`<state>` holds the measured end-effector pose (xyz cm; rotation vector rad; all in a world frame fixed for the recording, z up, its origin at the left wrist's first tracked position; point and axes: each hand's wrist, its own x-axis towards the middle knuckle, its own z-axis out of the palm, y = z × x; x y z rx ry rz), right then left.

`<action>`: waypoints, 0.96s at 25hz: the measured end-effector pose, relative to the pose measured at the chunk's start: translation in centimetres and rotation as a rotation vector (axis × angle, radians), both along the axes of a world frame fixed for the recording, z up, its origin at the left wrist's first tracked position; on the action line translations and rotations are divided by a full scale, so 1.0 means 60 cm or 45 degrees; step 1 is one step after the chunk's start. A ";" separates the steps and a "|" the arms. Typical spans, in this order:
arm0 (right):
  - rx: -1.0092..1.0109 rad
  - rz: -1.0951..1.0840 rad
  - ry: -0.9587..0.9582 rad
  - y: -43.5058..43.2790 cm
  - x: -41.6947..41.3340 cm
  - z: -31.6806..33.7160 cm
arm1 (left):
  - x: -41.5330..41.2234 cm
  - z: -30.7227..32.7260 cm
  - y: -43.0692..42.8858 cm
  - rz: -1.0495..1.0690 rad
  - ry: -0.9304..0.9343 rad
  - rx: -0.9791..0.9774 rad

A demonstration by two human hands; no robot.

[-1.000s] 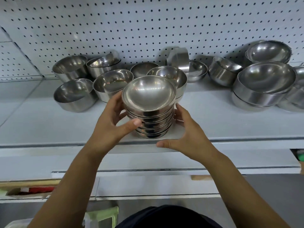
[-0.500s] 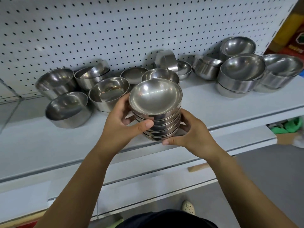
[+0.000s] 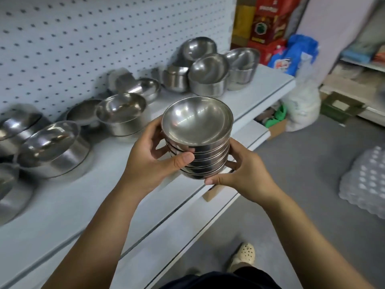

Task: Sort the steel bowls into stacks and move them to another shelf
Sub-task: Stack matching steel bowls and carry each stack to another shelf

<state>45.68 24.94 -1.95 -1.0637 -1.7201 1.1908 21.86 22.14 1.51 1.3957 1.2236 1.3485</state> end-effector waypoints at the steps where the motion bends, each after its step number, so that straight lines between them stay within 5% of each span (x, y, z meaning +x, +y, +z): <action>1: 0.005 -0.056 0.018 -0.003 0.026 0.000 | 0.025 0.001 0.014 -0.059 0.003 0.002; 24: 0.062 -0.789 0.079 0.139 0.793 0.020 | 0.839 0.030 0.374 -0.902 -0.100 0.084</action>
